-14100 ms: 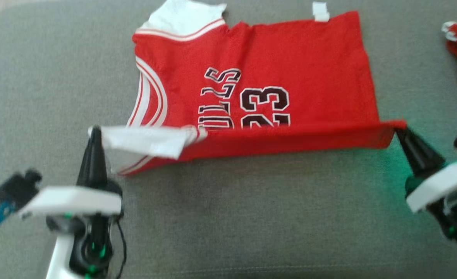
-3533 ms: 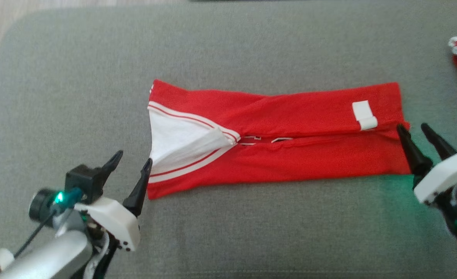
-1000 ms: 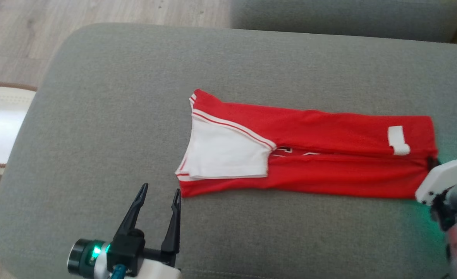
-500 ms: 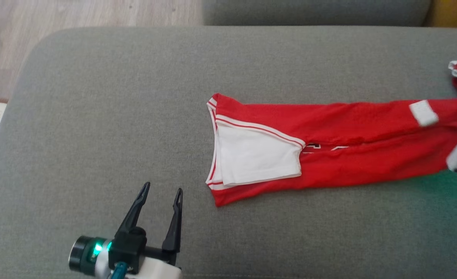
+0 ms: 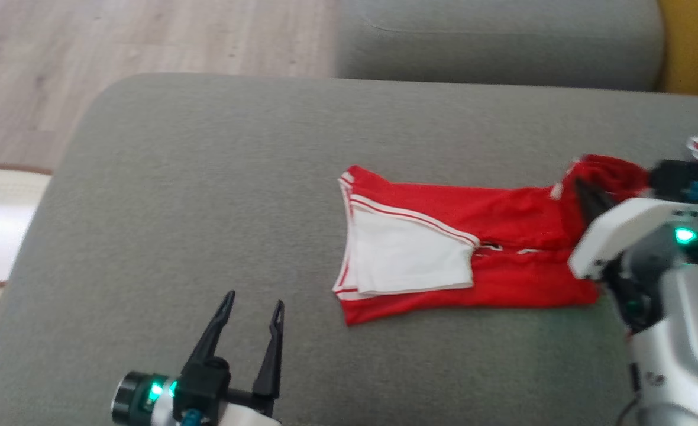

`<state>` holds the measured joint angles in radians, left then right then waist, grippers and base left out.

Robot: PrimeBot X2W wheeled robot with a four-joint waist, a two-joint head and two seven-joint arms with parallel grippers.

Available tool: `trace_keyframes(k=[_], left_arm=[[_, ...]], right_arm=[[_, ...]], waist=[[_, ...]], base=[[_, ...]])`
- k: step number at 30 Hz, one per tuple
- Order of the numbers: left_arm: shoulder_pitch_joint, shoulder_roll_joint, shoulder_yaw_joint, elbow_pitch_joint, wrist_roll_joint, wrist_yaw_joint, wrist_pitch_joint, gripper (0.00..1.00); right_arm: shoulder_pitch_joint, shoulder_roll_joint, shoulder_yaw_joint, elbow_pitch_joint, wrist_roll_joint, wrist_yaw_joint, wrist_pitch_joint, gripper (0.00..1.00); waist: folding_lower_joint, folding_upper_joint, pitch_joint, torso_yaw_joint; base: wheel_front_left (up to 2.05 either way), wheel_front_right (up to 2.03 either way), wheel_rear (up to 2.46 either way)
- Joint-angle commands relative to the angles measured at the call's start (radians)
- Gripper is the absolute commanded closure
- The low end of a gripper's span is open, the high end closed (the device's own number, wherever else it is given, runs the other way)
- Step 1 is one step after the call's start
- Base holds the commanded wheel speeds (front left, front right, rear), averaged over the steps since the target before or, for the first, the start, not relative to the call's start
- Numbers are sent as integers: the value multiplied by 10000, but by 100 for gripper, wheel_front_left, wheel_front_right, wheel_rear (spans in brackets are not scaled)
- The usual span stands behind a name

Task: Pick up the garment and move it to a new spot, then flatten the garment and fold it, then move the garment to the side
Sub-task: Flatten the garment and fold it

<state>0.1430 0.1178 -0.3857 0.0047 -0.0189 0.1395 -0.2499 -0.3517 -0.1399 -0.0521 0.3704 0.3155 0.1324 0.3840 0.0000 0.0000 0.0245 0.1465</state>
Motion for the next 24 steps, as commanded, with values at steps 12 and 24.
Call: trace_keyframes(k=[12,24], left_arm=[[-417,-117,-225,-68,134,-212,-118,0],[-634,-271,-563,114,81,-300,-118,0]], right_arm=[[-369,811,2106,-259,507,-17,336,100],[-1198,893,3241,1583,1372,-17,-246,100]], waist=[[0,0,-275,1516],[0,0,-82,2213]], base=[[0,0,0],[0,0,0]])
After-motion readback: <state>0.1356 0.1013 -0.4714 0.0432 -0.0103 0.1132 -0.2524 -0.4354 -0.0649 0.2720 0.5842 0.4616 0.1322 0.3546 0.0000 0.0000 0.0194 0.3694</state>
